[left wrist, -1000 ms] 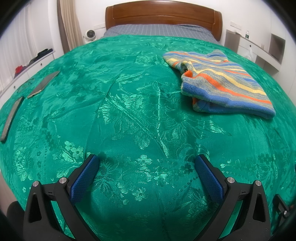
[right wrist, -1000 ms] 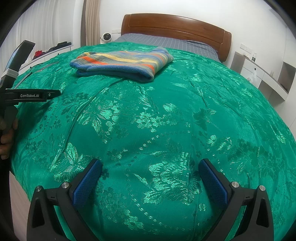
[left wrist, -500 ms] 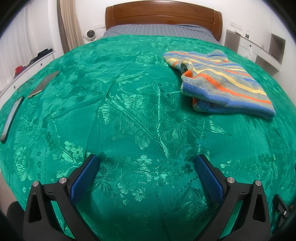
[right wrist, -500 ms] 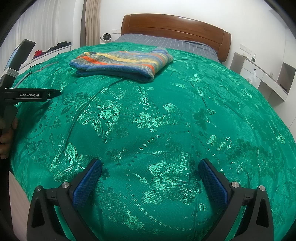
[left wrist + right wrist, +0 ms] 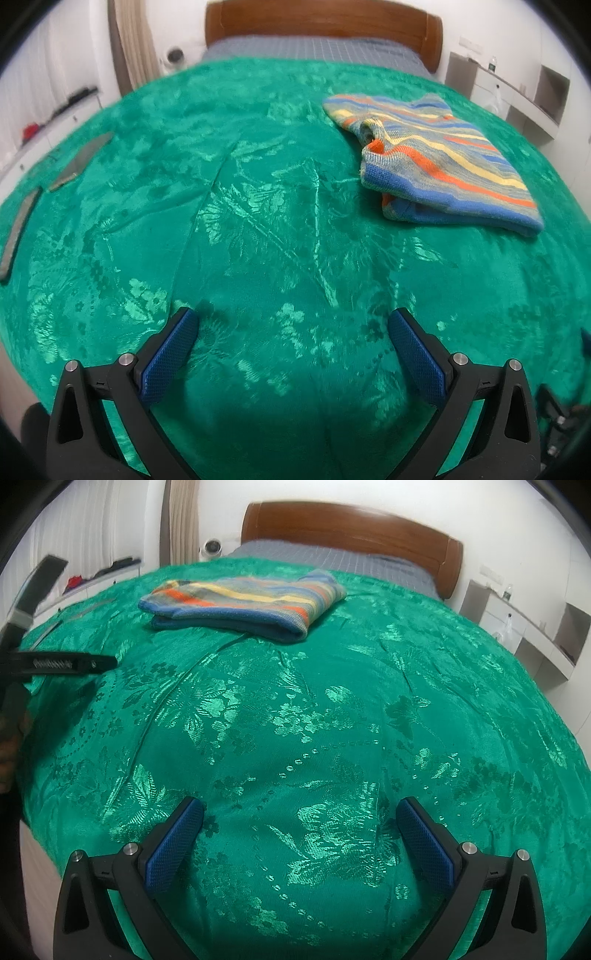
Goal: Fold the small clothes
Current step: 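Lift the folded sweater with the left gripper while the right gripper holds it, set it mid-bed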
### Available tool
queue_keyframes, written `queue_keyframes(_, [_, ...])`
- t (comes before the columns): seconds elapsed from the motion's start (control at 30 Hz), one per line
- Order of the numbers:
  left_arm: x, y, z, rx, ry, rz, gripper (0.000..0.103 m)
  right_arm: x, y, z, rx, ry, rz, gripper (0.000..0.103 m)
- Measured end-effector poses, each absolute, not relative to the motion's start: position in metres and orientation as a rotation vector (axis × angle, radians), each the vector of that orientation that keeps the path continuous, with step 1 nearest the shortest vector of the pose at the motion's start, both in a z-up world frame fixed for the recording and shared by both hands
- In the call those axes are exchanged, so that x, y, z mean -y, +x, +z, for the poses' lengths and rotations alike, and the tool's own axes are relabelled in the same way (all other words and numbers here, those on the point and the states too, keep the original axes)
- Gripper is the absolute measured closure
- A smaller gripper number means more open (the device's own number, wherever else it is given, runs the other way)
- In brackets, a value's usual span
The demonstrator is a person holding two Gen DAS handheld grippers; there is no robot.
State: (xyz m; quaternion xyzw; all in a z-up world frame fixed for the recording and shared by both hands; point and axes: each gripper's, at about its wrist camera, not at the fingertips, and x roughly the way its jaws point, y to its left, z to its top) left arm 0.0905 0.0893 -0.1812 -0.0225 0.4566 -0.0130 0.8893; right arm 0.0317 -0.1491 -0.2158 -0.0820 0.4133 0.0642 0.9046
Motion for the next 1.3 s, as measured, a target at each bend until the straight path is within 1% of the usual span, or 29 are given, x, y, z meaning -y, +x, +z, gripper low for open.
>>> queue_keyframes(0.1, [-0.114,0.093,-0.161,-0.922,-0.214,-0.102,0.001,0.159,0.035,-0.198,-0.885,-0.142,0.156,0.000])
queue_keyframes(0.17, [-0.129,0.108,-0.148,-0.899,-0.309,-0.165,0.001,0.171,0.040,-0.182,-0.846,-0.092,0.184,0.000])
queue_keyframes(0.3, [-0.130,0.183,-0.137,-0.931,-0.378,-0.311,0.001,0.196,0.097,-0.154,-0.811,-0.002,0.251,0.000])
queue_keyframes(0.4, [-0.106,0.250,-0.152,-1.055,-0.330,-0.396,0.001,0.217,0.162,-0.142,-0.802,0.151,0.291,0.000])
queue_keyframes(0.47, [-0.091,0.289,-0.163,-1.121,-0.298,-0.439,0.001,0.228,0.216,-0.147,-0.834,0.311,0.344,0.000])
queue_keyframes(0.53, [-0.081,0.311,-0.168,-1.150,-0.281,-0.441,0.002,0.230,0.258,-0.162,-0.888,0.423,0.376,0.000])
queue_keyframes(0.57, [-0.076,0.320,-0.170,-1.162,-0.273,-0.439,0.002,0.231,0.278,-0.171,-0.917,0.475,0.389,0.001])
queue_keyframes(0.6, [-0.071,0.327,-0.171,-1.173,-0.265,-0.445,0.004,0.232,0.302,-0.186,-0.951,0.555,0.425,0.004])
queue_keyframes(0.63, [-0.065,0.332,-0.172,-1.184,-0.252,-0.454,0.016,0.227,0.312,-0.193,-0.972,0.608,0.460,0.012])
queue_keyframes(0.67, [-0.059,0.335,-0.173,-1.195,-0.231,-0.461,0.024,0.224,0.327,-0.204,-0.996,0.684,0.504,0.025])
queue_keyframes(0.7, [-0.049,0.336,-0.174,-1.209,-0.186,-0.466,0.041,0.221,0.334,-0.208,-1.008,0.702,0.515,0.033])
queue_keyframes(0.73, [-0.041,0.335,-0.175,-1.210,-0.151,-0.470,0.066,0.215,0.342,-0.209,-1.028,0.664,0.500,0.053])
queue_keyframes(0.77, [-0.034,0.332,-0.175,-1.201,-0.114,-0.469,0.078,0.203,0.344,-0.206,-1.054,0.556,0.456,0.072])
queue_keyframes(0.8, [-0.026,0.329,-0.173,-1.184,-0.081,-0.457,0.082,0.187,0.344,-0.199,-1.063,0.388,0.406,0.072])
queue_keyframes(0.87, [-0.019,0.322,-0.163,-1.136,-0.031,-0.405,0.084,0.152,0.330,-0.174,-0.992,0.079,0.352,0.078])
queue_keyframes(0.93, [-0.018,0.314,-0.146,-1.076,-0.023,-0.380,0.084,0.131,0.313,-0.149,-0.900,-0.077,0.357,0.079])
queue_keyframes(0.97, [-0.019,0.311,-0.137,-1.050,-0.037,-0.383,0.084,0.128,0.307,-0.139,-0.868,-0.102,0.367,0.079])
queue_keyframes(1.07, [-0.026,0.310,-0.106,-0.975,-0.083,-0.375,0.082,0.134,0.298,-0.103,-0.769,-0.109,0.376,0.079])
queue_keyframes(1.1, [-0.021,0.314,-0.102,-0.964,-0.093,-0.362,0.074,0.140,0.301,-0.098,-0.761,-0.099,0.371,0.079])
queue_keyframes(1.13, [-0.022,0.319,-0.102,-0.962,-0.089,-0.336,0.053,0.148,0.306,-0.095,-0.759,-0.080,0.357,0.077])
queue_keyframes(1.17, [-0.022,0.322,-0.103,-0.959,-0.077,-0.302,0.041,0.157,0.310,-0.094,-0.767,-0.057,0.340,0.061])
queue_keyframes(1.2, [-0.026,0.320,-0.105,-0.940,-0.053,-0.242,0.023,0.170,0.316,-0.098,-0.796,-0.046,0.297,0.046])
queue_keyframes(1.23, [-0.028,0.314,-0.104,-0.905,-0.032,-0.185,0.015,0.180,0.318,-0.102,-0.827,-0.042,0.241,0.012])
queue_keyframes(1.27, [-0.032,0.304,-0.102,-0.869,-0.019,-0.150,0.013,0.191,0.313,-0.103,-0.841,-0.032,0.190,0.002])
queue_keyframes(1.3, [-0.036,0.291,-0.099,-0.828,0.001,-0.129,0.010,0.201,0.302,-0.103,-0.833,-0.020,0.171,0.002])
